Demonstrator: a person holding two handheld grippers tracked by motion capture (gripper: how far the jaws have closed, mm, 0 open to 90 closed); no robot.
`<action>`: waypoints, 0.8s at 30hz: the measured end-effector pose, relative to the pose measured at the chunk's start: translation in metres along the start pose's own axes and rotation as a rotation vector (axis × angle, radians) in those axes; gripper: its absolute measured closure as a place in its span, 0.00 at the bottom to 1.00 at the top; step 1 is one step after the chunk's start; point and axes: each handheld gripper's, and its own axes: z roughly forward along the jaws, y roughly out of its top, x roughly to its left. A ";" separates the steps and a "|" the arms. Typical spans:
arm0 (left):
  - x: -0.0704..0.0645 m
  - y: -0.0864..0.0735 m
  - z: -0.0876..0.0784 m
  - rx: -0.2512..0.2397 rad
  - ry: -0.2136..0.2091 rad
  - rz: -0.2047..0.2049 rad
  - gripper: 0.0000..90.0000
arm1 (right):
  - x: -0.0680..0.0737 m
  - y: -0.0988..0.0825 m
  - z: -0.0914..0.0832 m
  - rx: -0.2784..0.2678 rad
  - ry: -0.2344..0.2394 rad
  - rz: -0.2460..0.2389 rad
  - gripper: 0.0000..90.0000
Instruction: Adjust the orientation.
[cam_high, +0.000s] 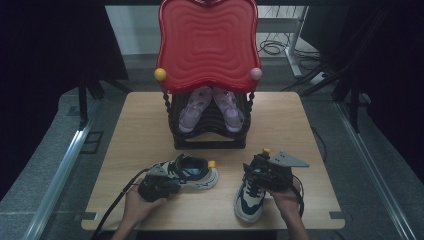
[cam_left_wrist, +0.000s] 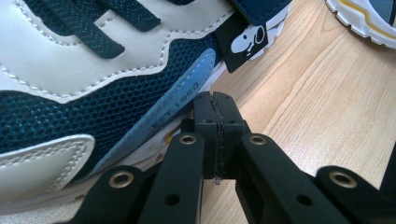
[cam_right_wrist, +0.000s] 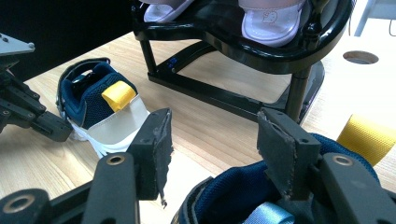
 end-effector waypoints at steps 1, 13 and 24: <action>0.000 0.000 0.000 0.001 0.001 0.000 1.00 | 0.000 0.000 0.000 0.000 0.000 0.000 0.51; 0.008 0.002 -0.001 -0.004 0.006 -0.014 1.00 | 0.000 0.000 0.000 0.000 -0.001 0.002 0.51; 0.014 0.002 -0.003 -0.007 0.018 -0.025 0.98 | 0.002 0.000 0.001 0.000 0.005 -0.002 0.52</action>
